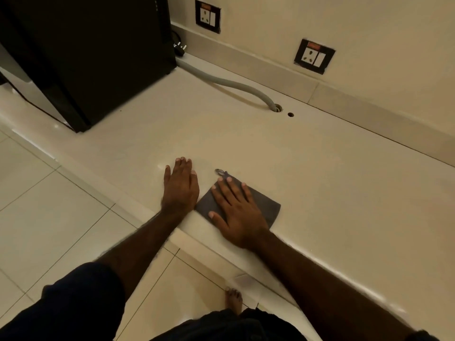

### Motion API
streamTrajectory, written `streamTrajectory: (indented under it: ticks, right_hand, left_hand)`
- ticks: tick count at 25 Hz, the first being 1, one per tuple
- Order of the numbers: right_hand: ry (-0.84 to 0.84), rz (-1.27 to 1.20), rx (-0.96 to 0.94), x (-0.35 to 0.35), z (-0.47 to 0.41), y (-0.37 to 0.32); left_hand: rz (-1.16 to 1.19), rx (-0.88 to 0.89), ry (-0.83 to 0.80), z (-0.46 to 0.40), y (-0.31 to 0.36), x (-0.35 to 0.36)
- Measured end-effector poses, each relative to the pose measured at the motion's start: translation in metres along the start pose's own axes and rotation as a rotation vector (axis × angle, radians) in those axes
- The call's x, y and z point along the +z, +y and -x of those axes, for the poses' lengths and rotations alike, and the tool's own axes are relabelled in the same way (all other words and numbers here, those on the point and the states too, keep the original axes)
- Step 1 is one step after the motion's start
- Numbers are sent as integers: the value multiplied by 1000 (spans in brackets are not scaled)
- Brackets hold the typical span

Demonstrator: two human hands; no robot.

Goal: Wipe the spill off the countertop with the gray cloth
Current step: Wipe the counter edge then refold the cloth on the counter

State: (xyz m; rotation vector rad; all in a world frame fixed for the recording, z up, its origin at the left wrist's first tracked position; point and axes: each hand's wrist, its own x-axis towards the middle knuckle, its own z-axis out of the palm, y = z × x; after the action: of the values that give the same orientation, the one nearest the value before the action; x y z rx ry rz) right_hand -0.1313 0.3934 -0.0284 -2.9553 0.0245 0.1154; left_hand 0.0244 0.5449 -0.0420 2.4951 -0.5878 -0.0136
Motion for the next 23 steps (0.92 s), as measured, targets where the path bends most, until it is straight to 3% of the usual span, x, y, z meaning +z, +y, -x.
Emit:
streamTrajectory:
  ticks: [4,11,16,20,23]
  right_hand:
    - [35,-1,154,2,60,26]
    - [99,-44,746,-11,195,92]
    - [224,-86,1167,-10,269,90]
    - [239,-82,1292,-5,253,67]
    - [216,-98,1253,-2,215,46]
  left_hand:
    - [-50,19,-35,2,1,-2]
    - [-205,89,-59,8,5,-1]
    - [-247,106,-46,10,7,0]
    - [-267,110,-41,11,9,3]
    - [-247,105,-40,10,7,3]
